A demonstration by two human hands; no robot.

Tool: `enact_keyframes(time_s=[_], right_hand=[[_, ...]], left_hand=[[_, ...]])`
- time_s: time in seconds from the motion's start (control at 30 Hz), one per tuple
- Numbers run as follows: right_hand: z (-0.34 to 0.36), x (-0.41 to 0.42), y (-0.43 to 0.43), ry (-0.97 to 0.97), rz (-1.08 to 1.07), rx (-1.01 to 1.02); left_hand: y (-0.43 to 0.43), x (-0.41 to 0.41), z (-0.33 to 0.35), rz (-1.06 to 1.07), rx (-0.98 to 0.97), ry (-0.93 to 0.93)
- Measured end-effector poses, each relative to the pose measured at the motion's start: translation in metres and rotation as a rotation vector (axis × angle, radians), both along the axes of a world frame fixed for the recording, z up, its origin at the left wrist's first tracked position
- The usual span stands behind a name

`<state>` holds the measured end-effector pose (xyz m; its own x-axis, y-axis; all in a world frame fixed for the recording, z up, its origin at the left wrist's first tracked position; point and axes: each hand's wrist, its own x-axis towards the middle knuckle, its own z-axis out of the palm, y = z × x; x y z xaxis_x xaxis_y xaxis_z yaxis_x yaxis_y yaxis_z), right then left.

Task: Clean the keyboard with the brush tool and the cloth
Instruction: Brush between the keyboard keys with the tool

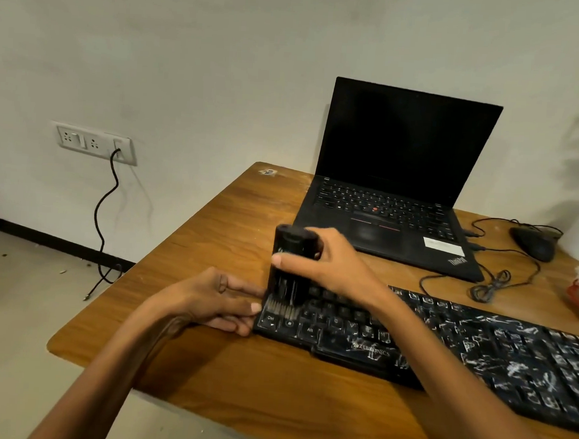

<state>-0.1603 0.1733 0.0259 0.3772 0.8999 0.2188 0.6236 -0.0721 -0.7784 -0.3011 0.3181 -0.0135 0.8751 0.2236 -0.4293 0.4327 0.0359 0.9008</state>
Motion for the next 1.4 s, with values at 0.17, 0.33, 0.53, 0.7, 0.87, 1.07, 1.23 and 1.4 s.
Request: enact_keyframes(time_s=[0.17, 0.33, 0.53, 0.7, 0.87, 1.07, 1.23, 1.4], right_hand=[[-0.001, 0.000, 0.001, 0.011, 0.001, -0.005], [0.003, 0.013, -0.011, -0.155, -0.123, 0.128], [0.003, 0.030, -0.067, 0.003, 0.019, -0.099], [0.018, 0.024, -0.059, 0.022, 0.029, 0.049], [-0.002, 0.014, -0.051, 0.038, 0.058, -0.036], [0.005, 0.029, -0.066, 0.088, 0.012, 0.032], [-0.001, 0.024, -0.059, 0.092, 0.025, 0.025], [0.007, 0.034, -0.060, 0.127, 0.021, 0.014]], left_hand=[[-0.001, 0.001, 0.000, 0.001, 0.011, 0.008], [-0.001, -0.001, 0.000, 0.005, 0.011, -0.003], [-0.001, 0.000, -0.003, 0.026, 0.009, -0.014], [-0.001, 0.001, -0.002, 0.035, 0.012, 0.017], [-0.001, 0.002, -0.002, 0.030, 0.024, 0.023], [-0.002, 0.003, -0.001, 0.027, 0.019, 0.022], [-0.001, 0.003, -0.002, 0.029, 0.023, 0.029], [-0.002, 0.003, 0.000, 0.029, 0.005, 0.026]])
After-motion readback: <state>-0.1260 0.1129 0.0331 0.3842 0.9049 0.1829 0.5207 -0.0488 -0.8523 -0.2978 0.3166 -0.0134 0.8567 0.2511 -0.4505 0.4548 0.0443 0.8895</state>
